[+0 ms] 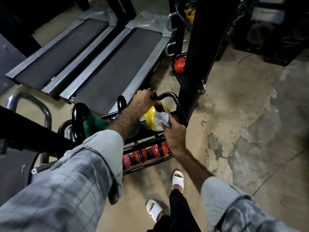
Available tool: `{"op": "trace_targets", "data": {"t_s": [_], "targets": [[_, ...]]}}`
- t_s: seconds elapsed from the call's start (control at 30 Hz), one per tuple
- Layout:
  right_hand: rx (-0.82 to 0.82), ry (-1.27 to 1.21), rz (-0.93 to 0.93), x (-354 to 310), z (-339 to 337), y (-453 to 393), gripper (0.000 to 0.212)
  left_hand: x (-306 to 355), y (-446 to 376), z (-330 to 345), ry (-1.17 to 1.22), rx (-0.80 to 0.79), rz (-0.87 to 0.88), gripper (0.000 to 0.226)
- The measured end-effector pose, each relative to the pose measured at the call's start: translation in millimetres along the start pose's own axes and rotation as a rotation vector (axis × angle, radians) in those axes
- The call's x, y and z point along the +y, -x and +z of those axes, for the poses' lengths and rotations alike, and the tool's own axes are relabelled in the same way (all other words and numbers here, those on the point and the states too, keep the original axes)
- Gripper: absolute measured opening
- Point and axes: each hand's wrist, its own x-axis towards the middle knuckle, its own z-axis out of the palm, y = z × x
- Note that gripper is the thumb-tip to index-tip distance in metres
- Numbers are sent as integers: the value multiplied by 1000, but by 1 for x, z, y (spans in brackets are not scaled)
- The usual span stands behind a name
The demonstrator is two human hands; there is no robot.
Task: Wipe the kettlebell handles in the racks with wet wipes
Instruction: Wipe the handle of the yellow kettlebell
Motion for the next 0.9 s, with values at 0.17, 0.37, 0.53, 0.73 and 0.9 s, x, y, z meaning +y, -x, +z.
{"op": "trace_targets", "data": {"t_s": [0.17, 0.37, 0.53, 0.73, 0.9], "targets": [[-39, -222, 147, 7, -11, -7, 39, -3, -1, 2, 24, 7, -10, 63], [-65, -418, 252, 5, -13, -28, 15, -5, -2, 1, 36, -9, -14, 64], [98, -252, -116, 3, -17, -32, 13, -3, -2, 5, 31, -11, -17, 64], [-154, 336, -881, 20, -31, -29, 20, -5, -2, 7, 29, 15, -17, 64], [-269, 515, -1255, 17, -47, -56, 14, -5, -2, 9, 47, 34, -14, 65]]}}
